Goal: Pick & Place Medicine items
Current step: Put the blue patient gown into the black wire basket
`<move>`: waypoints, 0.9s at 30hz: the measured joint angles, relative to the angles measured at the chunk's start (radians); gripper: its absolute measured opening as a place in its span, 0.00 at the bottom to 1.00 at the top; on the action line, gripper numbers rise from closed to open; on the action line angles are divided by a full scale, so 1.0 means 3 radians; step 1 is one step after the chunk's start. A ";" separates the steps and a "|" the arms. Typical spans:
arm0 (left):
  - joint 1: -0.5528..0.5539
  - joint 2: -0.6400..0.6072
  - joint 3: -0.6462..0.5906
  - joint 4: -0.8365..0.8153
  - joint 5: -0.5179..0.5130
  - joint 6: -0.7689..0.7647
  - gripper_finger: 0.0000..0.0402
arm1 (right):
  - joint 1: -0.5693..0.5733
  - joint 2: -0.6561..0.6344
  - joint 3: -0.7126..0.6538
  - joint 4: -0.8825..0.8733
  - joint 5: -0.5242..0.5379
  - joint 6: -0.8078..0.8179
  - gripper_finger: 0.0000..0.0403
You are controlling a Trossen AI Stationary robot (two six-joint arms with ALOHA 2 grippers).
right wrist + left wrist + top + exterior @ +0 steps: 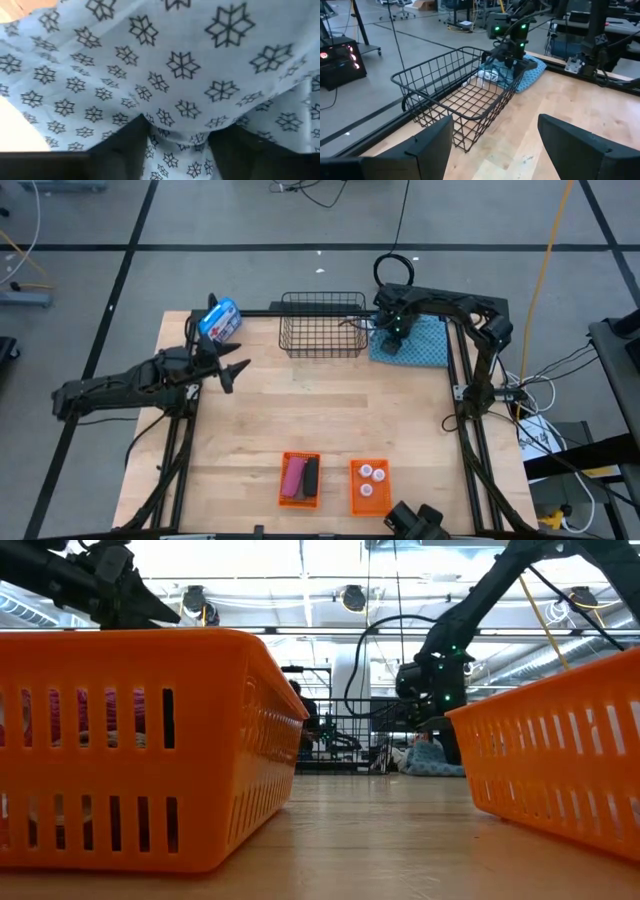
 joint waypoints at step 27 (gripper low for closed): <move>0.0155 0.0160 0.0001 0.0058 0.0084 -0.0127 0.75 | -0.0014 -0.1757 0.0113 0.0268 -0.0040 -0.0012 0.05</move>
